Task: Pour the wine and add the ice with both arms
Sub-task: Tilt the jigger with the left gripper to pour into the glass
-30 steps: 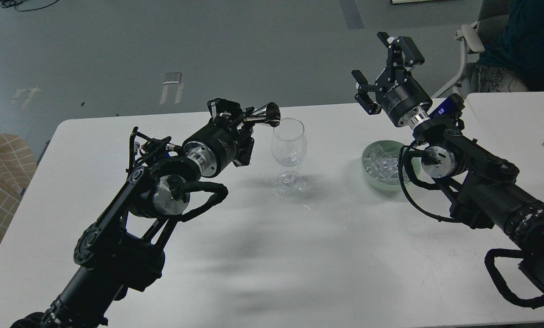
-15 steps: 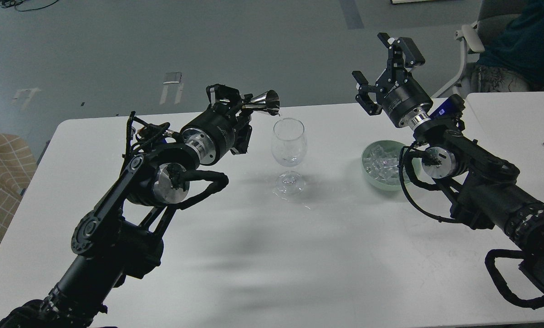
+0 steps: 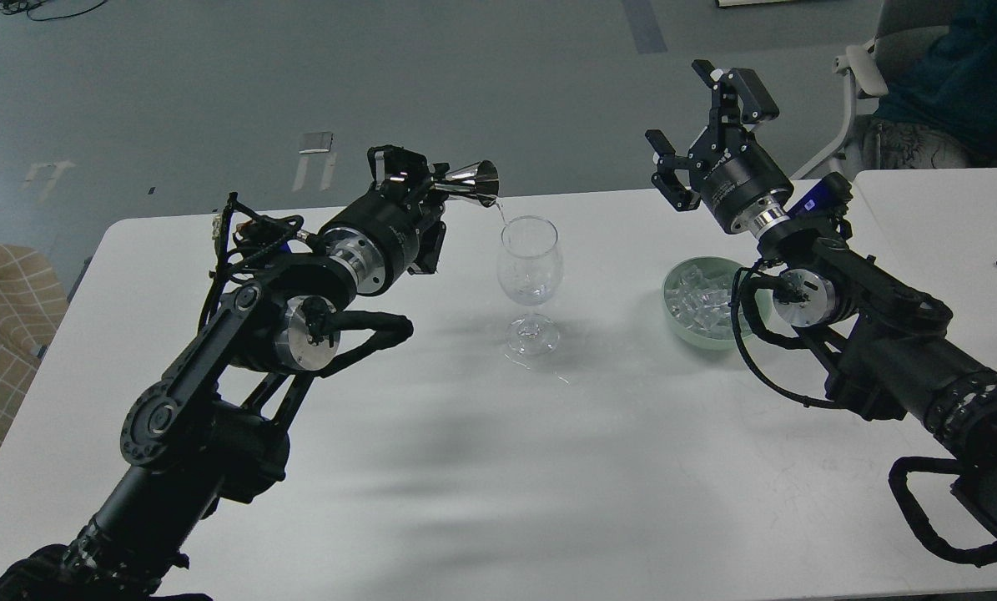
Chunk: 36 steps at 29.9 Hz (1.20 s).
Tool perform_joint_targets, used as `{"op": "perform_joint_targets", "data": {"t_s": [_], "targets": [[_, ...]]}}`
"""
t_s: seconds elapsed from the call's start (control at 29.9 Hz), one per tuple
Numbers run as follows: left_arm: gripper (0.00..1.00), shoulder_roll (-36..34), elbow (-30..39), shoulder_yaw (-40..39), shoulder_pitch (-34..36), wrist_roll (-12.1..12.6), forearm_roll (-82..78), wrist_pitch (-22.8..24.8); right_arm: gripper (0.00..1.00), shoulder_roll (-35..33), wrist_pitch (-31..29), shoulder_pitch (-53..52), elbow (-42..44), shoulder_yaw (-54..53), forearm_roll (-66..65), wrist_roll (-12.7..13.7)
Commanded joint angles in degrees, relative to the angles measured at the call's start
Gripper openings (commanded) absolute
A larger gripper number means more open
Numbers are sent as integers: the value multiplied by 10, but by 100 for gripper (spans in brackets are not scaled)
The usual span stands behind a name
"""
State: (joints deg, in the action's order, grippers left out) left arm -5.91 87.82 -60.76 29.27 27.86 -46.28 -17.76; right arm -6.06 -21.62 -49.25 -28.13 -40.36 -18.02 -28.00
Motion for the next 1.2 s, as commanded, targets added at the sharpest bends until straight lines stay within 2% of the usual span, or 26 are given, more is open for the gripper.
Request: {"op": "perform_joint_targets", "data": {"t_s": [0.0,1.17], "targets": [[0,-6,15,2,0,1,-1,0,100,0,0,0,1,0,0,0],[0,-25,41,45,22,1,-81,0,100,0,0,6,1,0,0,0]]}}
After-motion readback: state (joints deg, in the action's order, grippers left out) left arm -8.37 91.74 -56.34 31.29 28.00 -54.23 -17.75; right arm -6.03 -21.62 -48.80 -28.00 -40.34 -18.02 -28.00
